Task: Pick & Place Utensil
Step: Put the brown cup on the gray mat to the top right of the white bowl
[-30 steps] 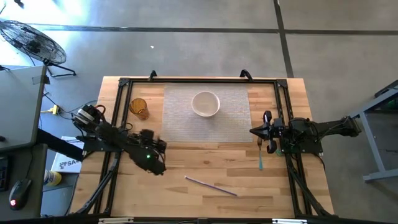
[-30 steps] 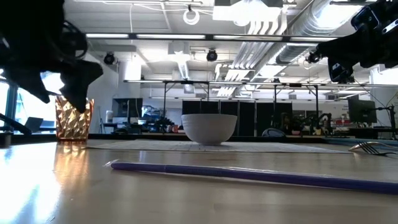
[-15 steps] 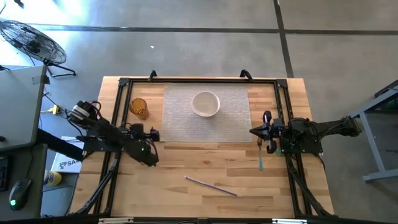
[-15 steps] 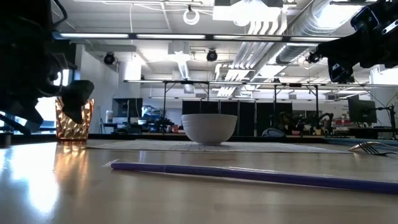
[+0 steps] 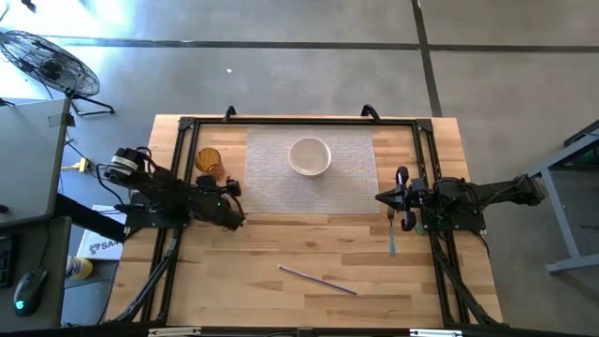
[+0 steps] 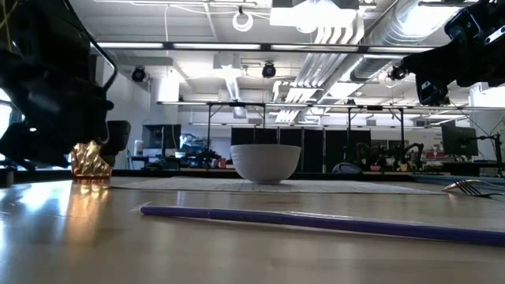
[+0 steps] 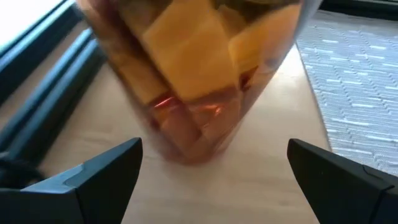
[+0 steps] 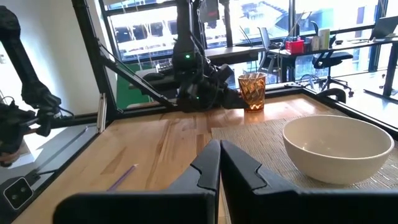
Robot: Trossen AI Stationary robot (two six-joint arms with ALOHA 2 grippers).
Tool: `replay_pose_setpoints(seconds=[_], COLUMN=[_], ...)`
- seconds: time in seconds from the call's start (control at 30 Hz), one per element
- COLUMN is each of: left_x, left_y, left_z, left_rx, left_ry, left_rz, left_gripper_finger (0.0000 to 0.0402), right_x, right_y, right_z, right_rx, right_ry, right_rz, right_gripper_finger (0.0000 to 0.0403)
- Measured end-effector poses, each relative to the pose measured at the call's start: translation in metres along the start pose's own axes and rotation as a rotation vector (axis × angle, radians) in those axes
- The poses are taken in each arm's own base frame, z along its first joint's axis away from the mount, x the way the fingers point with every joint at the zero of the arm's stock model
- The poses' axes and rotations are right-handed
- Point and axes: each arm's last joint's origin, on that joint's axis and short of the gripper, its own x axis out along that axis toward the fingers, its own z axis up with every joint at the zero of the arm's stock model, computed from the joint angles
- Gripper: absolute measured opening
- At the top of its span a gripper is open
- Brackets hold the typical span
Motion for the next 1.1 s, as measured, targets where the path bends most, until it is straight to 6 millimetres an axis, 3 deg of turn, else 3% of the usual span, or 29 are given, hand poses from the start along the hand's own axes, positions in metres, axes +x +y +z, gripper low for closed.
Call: replay_pose_setpoints(seconds=[0.6,1.1], left_x=[0.033,0.063], left_y=[0.006,-0.005], left_z=[-0.001,0.0], left_rx=[-0.001,0.037], left_ry=[-0.085,-0.216], left_rz=[-0.005,0.041], left_gripper_finger=[0.0395,0.0395], right_x=[0.0,0.0], right_y=[0.0,0.0], right_z=[0.0,0.0], right_rx=[0.0,0.0], right_ry=[0.0,0.0], right_rz=[0.0,0.0], right_gripper_finger=[0.0005,0.0005])
